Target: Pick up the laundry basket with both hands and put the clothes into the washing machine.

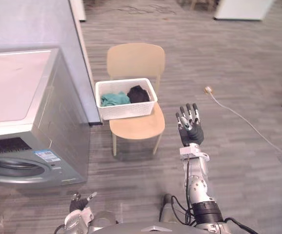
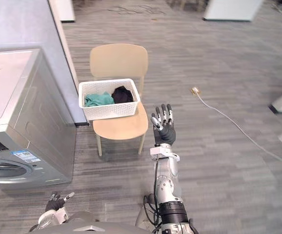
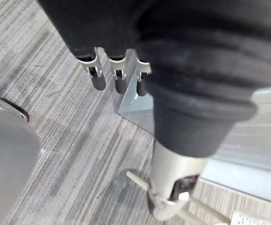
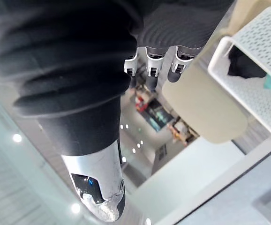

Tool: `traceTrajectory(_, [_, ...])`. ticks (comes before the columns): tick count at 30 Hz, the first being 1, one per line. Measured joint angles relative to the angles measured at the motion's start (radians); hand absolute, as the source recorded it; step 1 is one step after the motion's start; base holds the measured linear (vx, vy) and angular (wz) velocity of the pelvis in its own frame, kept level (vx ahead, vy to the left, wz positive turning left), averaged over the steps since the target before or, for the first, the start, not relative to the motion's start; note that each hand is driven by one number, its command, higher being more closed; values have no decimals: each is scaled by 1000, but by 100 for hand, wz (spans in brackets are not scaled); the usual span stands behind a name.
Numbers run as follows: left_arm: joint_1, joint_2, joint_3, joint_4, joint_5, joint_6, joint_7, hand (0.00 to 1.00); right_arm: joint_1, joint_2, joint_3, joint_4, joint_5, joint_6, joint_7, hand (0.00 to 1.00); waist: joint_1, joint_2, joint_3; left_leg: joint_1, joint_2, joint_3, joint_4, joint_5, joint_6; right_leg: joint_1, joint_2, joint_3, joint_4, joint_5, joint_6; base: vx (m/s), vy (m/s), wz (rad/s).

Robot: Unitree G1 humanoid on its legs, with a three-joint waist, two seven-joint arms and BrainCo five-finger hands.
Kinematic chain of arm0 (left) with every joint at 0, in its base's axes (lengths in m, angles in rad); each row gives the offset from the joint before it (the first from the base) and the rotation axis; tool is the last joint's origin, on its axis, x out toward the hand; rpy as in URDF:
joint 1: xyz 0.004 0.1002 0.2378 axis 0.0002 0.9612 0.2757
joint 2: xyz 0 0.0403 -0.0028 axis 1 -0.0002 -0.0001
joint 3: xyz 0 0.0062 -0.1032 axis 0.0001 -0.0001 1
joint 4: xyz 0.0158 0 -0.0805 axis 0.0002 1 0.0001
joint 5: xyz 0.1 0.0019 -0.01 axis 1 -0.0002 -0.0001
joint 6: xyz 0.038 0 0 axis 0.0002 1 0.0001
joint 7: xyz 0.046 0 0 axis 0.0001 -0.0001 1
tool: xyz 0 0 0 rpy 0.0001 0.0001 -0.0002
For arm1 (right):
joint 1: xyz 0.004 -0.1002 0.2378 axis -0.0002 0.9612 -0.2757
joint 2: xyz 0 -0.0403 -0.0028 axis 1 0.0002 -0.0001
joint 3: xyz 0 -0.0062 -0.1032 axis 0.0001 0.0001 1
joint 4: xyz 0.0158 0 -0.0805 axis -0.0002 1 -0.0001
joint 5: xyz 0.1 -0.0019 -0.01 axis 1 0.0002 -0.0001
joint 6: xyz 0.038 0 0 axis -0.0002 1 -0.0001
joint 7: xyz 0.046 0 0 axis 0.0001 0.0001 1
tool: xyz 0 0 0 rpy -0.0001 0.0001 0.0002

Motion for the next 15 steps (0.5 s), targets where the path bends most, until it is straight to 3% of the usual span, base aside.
traceTrajectory(1, [14,-9,5,-1,0,0,1,0,0,-11,1,-14,-7,0,-3,0,3,20,-10,10,32,-16,-6,-14,-6,3,23,-32,36,-44,-18,354,-588,103])
traceTrajectory(2, [49,-42,59,-2,11,-1,1,0,-6,-23,4,-47,-28,-3,-8,0,15,59,-33,12,102,-33,57,5,-10,40,67,-107,47,-100,-51,289,-423,78])
traceTrajectory(3, [53,-64,93,-2,13,-1,0,0,-10,-33,0,-81,-37,-10,-12,0,14,73,-32,-48,135,-41,182,45,18,69,89,-151,50,-119,-71,396,-567,84])
traceTrajectory(4, [65,-61,119,-13,18,0,-1,0,-21,-37,0,-110,-47,-19,-19,0,24,80,-35,-122,171,-38,342,141,97,110,115,-187,54,-138,-109,265,-415,52])
traceTrajectory(5, [77,-55,127,-15,18,0,1,0,-44,-31,2,-109,-76,-19,-23,0,34,74,-30,-161,214,-11,426,231,140,145,141,-202,43,-138,-126,268,-410,18])
traceTrajectory(6, [82,-51,130,-14,18,1,1,0,-58,-30,1,-106,-98,-19,-28,0,45,74,-27,-173,245,12,451,282,148,175,155,-213,26,-135,-137,234,-275,17])
traceTrajectory(7, [82,-45,136,-13,19,2,0,0,-77,-34,-11,-101,-137,-19,-32,0,54,57,-25,-186,287,54,482,350,174,228,164,-247,-19,-129,-152,231,-249,35])
traceTrajectory(8, [80,-46,134,-13,19,2,-1,0,-87,-40,-24,-99,-151,-21,-33,0,52,47,-22,-210,299,78,516,347,175,250,159,-267,-41,-129,-155,268,-251,84])
traceTrajectory(9, [70,-40,138,-17,24,-3,-6,0,-110,-66,-60,-96,-196,-20,-46,0,50,35,-16,-255,300,133,571,306,165,294,153,-303,-96,-121,-163,266,-212,103])
traceTrajectory(11, [55,-35,142,-16,38,-3,-7,0,-144,-104,-105,-88,-287,-17,-72,0,47,24,-9,-289,285,240,520,256,138,332,133,-355,-157,-112,-162,222,-133,99])
traceTrajectory(12, [51,-36,143,-12,39,-3,-8,0,-173,-131,-133,-50,-393,-12,-95,0,49,22,-6,-294,260,303,407,227,106,351,118,-390,-180,-111,-160,138,-15,71])
traceTrajectory(13, [50,-35,144,-7,40,-2,-8,0,-181,-141,-142,-35,-428,-5,-104,0,51,22,-6,-297,250,320,358,220,96,360,113,-404,-188,-112,-159,211,0,84])
traceTrajectory(15, [43,-30,147,-5,64,0,-9,0,-209,-158,-177,19,-587,32,-124,0,49,9,8,-314,174,342,142,228,64,401,79,-459,-221,-130,-141,195,62,74])
